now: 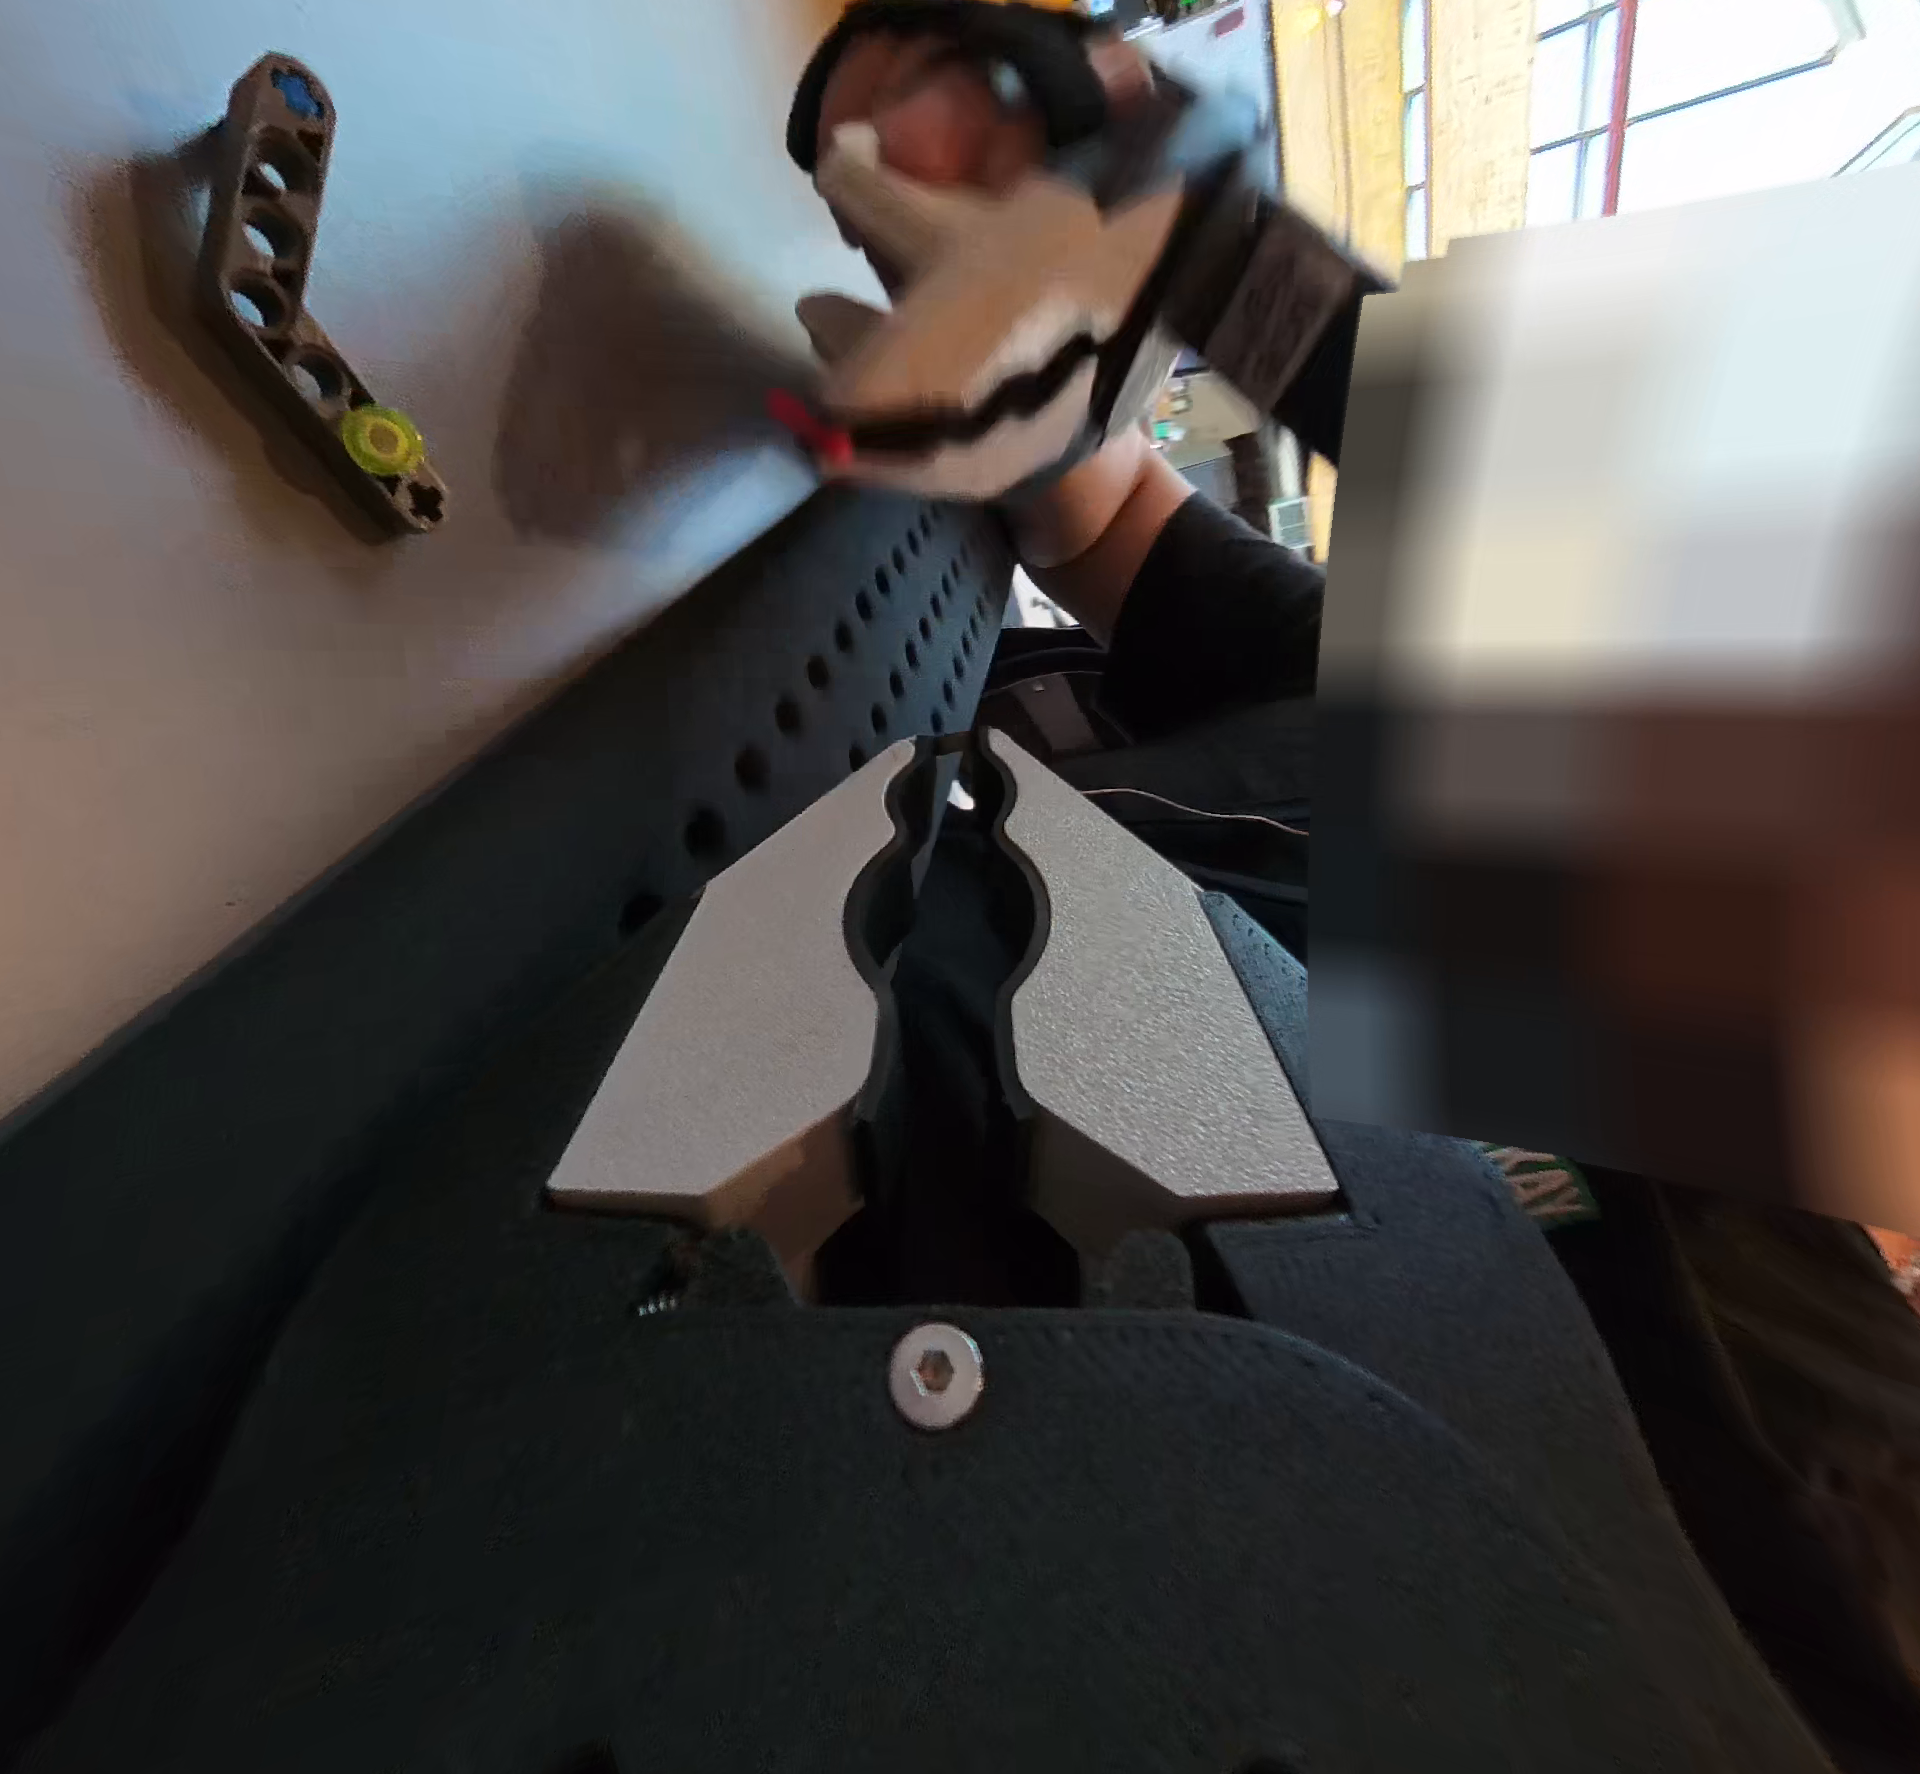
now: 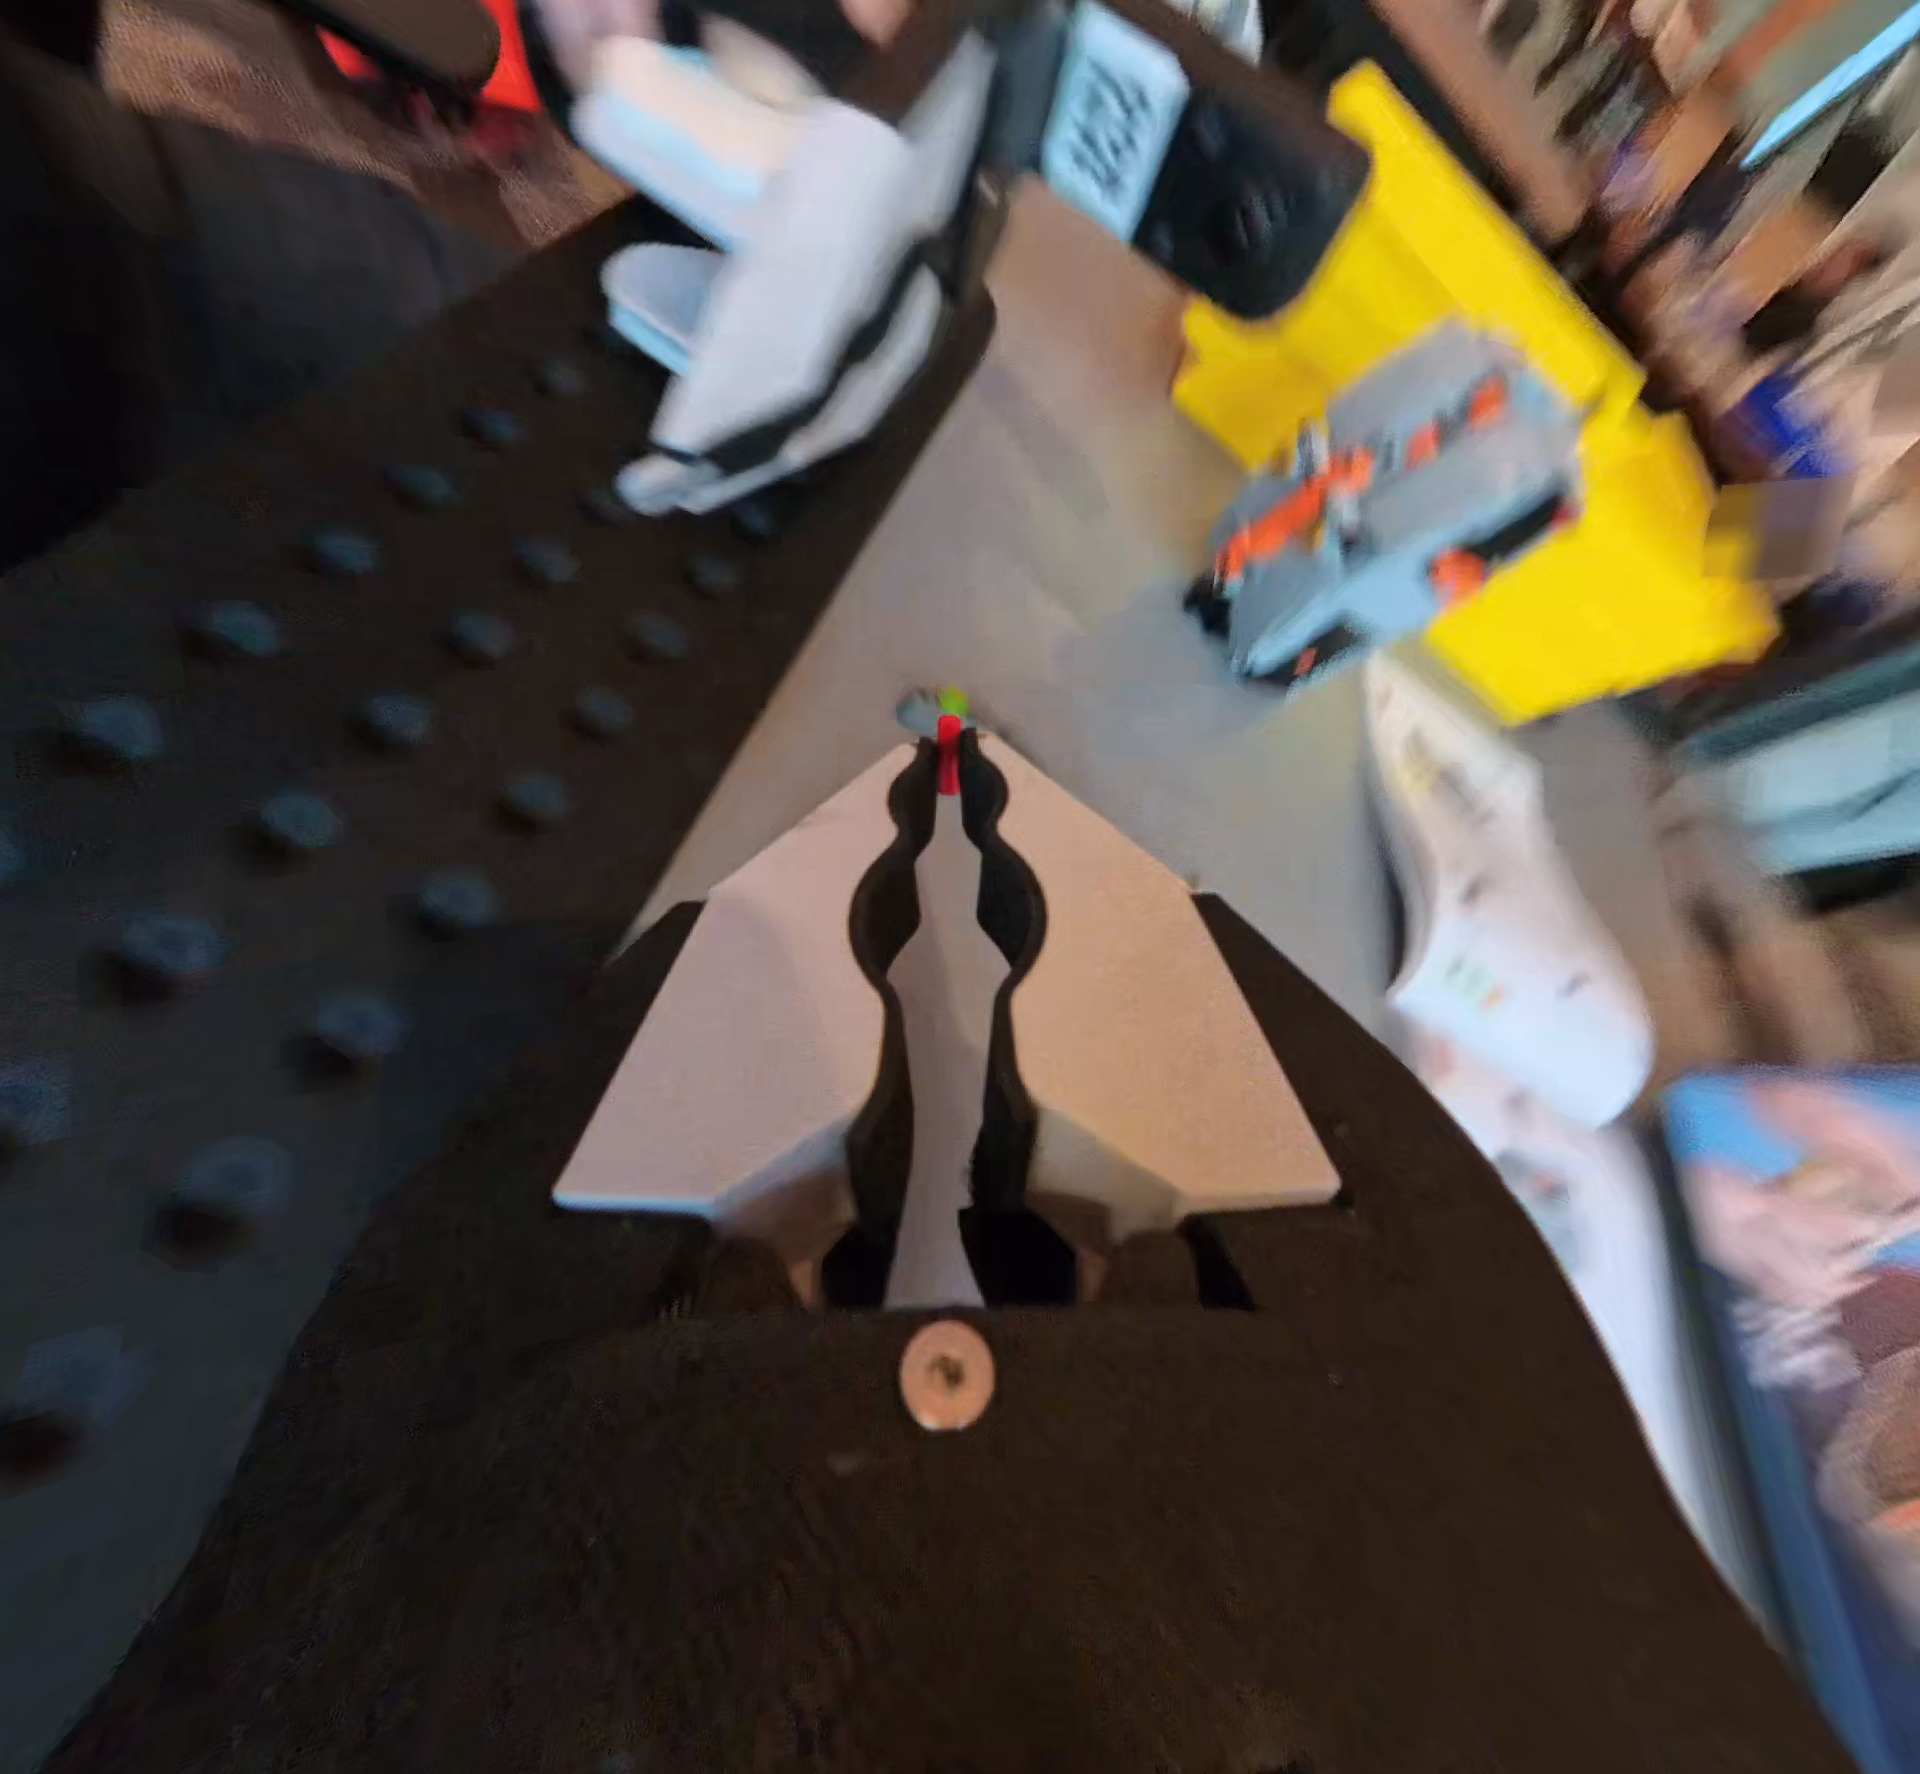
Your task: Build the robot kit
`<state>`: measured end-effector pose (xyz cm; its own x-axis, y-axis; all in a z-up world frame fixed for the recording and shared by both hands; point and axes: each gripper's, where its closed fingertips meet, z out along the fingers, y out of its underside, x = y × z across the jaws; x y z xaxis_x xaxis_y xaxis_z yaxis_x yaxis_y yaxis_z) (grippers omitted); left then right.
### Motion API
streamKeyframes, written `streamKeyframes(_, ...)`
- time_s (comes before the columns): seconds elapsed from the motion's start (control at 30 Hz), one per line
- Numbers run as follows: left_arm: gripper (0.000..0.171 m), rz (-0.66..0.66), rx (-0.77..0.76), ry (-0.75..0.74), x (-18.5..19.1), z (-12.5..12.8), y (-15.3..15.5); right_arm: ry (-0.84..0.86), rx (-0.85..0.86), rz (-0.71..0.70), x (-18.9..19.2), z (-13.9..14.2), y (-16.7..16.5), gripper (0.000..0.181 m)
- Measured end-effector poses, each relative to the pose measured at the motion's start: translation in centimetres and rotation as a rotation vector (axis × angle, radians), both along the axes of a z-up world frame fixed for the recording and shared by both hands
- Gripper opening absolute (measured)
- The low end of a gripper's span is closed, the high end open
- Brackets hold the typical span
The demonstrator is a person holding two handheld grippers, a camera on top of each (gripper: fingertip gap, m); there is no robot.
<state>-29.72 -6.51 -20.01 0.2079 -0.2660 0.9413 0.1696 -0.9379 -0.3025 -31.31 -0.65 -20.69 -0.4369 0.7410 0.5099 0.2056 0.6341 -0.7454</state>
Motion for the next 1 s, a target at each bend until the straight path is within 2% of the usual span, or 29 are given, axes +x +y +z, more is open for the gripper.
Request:
streamKeyframes(0.07,0.005,0.015,0.033,0.037,0.0,0.2,0.3,-0.103,-0.224,-0.069,0.8,0.1,2.8,0.004)
streamKeyframes(0.13,0.005,0.033,0.060,0.042,0.0,0.7,0.6,-0.174,-0.343,-0.125,1.6,0.0,4.9,0.003)
streamKeyframes(0.23,0.005,0.057,0.104,0.095,-0.2,1.0,1.2,-0.273,-0.259,-0.192,2.7,-1.1,6.2,0.004)
streamKeyframes(0.33,0.005,0.091,0.145,0.211,-0.8,1.0,2.1,-0.424,-0.194,-0.240,3.5,-3.8,6.3,0.004)
streamKeyframes(0.47,0.006,0.133,0.236,0.323,-1.2,1.9,3.7,-0.431,-0.178,-0.256,3.0,-4.9,6.3,0.005)
streamKeyframes(0.53,0.005,0.155,0.307,0.368,-1.3,2.7,4.6,-0.417,-0.208,-0.262,2.8,-4.7,6.4,0.014)
streamKeyframes(0.63,0.006,0.170,0.398,0.393,-1.2,3.7,5.7,-0.320,-0.265,-0.215,2.4,-2.5,5.8,0.030)
streamKeyframes(0.7,0.006,0.141,0.464,0.400,-0.7,4.1,6.0,-0.173,-0.397,-0.143,1.6,1.2,3.8,0.029)
streamKeyframes(0.77,0.006,0.086,0.517,0.427,-0.2,4.2,5.9,-0.108,-0.595,-0.061,1.3,3.9,1.5,0.023)
streamKeyframes(0.9,0.005,-0.011,0.677,0.562,0.4,4.1,5.8,-0.189,-0.899,0.002,1.2,4.2,0.5,0.019)
streamKeyframes(1.0,0.005,-0.063,0.740,0.619,0.9,4.2,5.6,-0.183,-1.030,0.056,1.5,5.4,0.5,0.014)
